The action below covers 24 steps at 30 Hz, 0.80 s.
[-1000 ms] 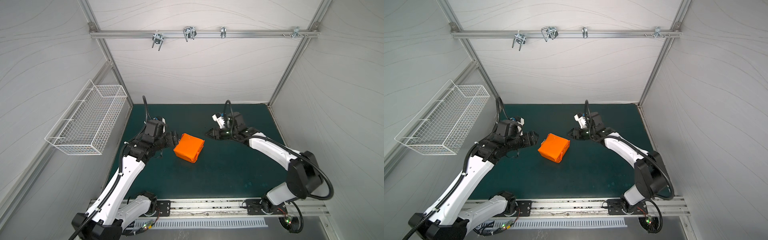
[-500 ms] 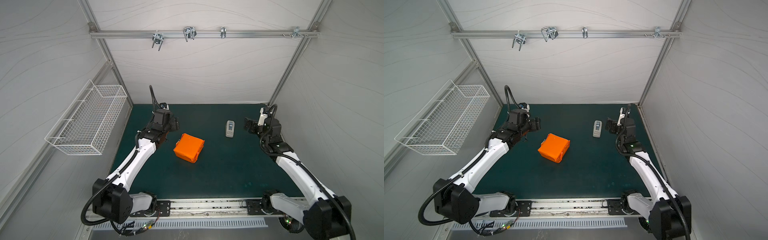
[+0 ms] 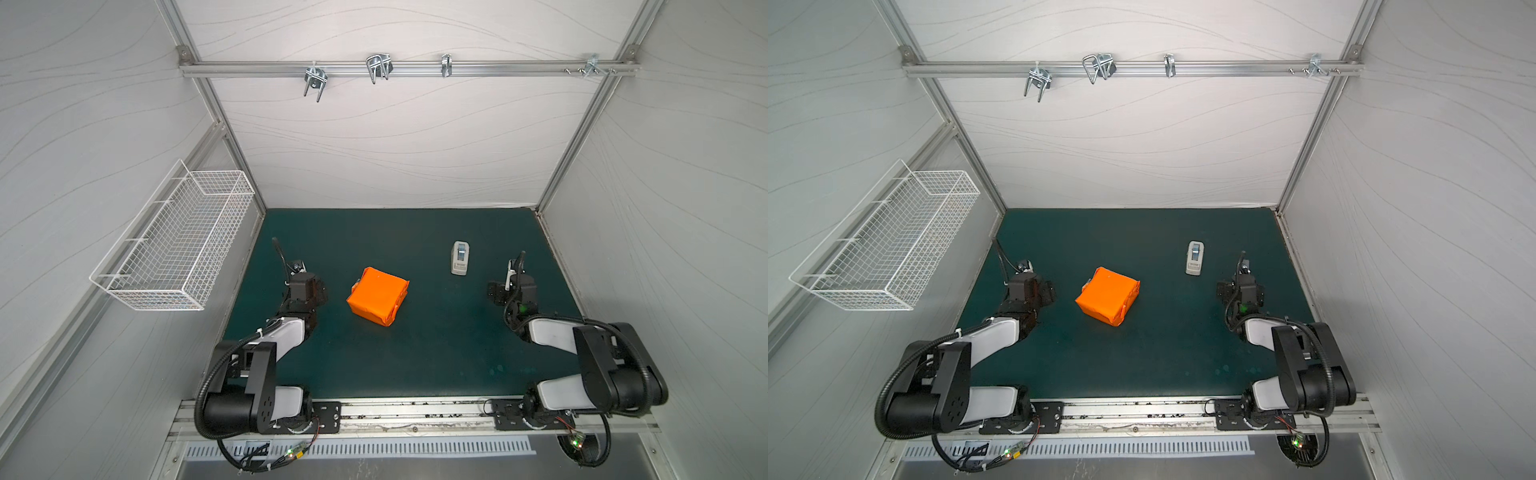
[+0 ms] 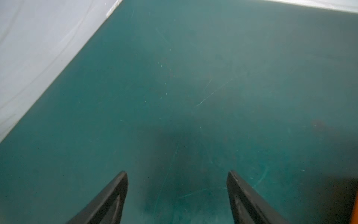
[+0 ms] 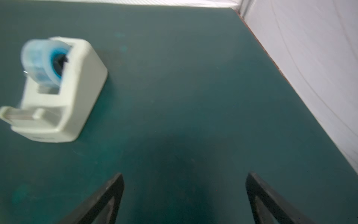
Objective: Wrap a gift box in wrapping paper
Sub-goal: Reset both arms
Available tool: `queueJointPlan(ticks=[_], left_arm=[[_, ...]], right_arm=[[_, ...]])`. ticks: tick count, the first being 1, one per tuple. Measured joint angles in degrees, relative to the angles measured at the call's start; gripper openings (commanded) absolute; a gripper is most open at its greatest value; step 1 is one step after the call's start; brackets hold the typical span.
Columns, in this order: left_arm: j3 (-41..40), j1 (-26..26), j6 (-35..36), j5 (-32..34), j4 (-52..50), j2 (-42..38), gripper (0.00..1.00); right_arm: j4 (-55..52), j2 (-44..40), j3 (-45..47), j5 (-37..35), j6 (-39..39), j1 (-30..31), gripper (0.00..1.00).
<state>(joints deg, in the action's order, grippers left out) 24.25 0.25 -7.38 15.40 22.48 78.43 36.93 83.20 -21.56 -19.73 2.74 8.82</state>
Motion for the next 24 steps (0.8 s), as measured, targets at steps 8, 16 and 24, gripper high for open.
queueJointPlan(ticks=[8, 16, 24], left_arm=[[-0.1, -3.1, 2.1, -7.5, 15.9, 10.3, 0.92], [-0.2, -3.0, 2.8, -10.0, 19.8, 10.4, 0.99], [-0.2, -2.9, 2.9, -10.1, 20.0, 10.4, 1.0]], right_arm=[[7.2, 6.8, -2.0, 4.7, -0.8, -1.0, 0.99], [8.1, 6.8, -3.1, 5.2, -0.7, -1.2, 0.99], [7.8, 7.1, -3.5, 5.7, -0.7, -1.4, 0.99]])
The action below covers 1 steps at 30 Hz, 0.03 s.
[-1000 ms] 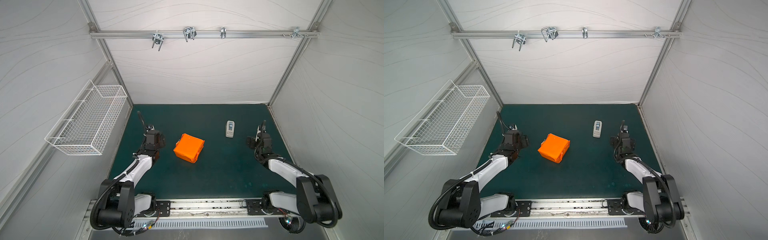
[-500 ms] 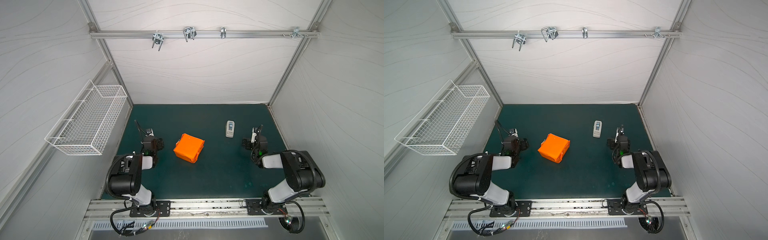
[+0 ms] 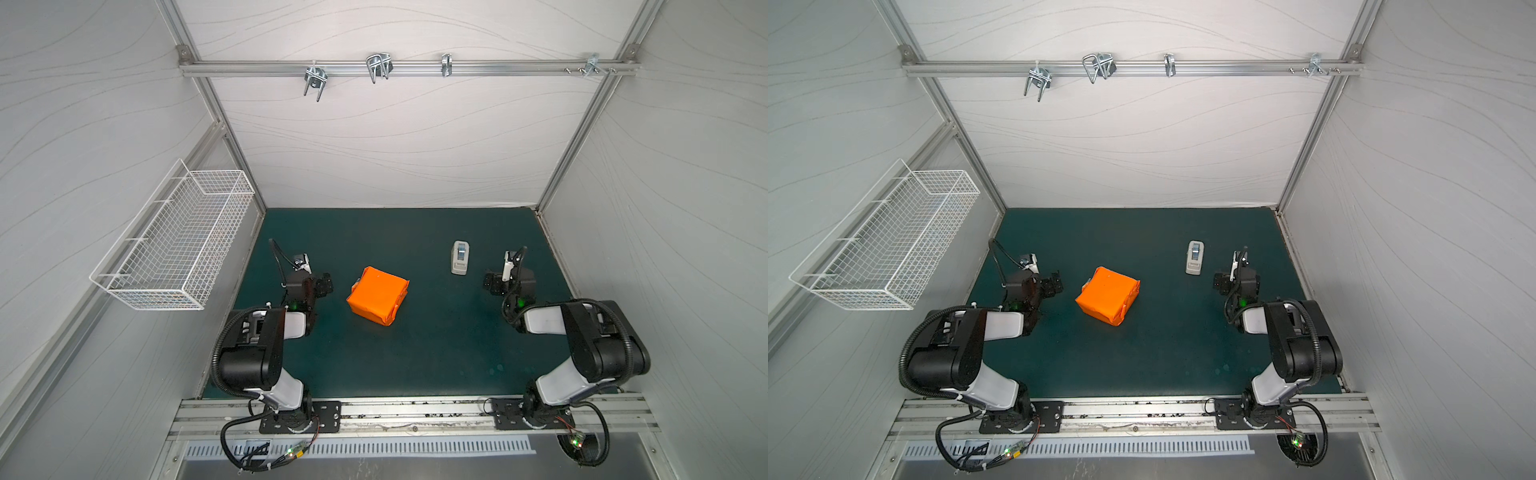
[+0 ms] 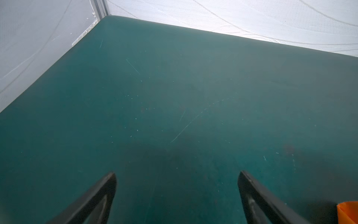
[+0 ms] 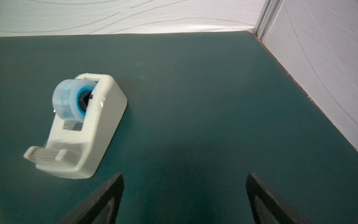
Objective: Wrap a gift box in wrapping paper
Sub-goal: Reset both arms
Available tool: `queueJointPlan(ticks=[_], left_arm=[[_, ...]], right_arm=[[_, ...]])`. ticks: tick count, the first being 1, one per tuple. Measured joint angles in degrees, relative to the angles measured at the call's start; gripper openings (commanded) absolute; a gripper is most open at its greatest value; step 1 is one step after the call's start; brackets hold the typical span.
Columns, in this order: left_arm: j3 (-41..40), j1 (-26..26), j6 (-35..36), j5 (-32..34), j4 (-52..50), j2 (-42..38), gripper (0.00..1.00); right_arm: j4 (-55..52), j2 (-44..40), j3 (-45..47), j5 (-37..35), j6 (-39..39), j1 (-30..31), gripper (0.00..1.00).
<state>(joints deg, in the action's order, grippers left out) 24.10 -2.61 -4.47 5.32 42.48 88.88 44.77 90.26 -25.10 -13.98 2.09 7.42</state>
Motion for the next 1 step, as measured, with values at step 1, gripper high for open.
queueJointPlan(ticks=[1], left_arm=[[0.0, 0.0, 0.0, 0.0, 0.0, 0.0, 1.0]], right_arm=[[0.0, 0.0, 0.0, 0.1, 0.0, -0.1, 0.99]])
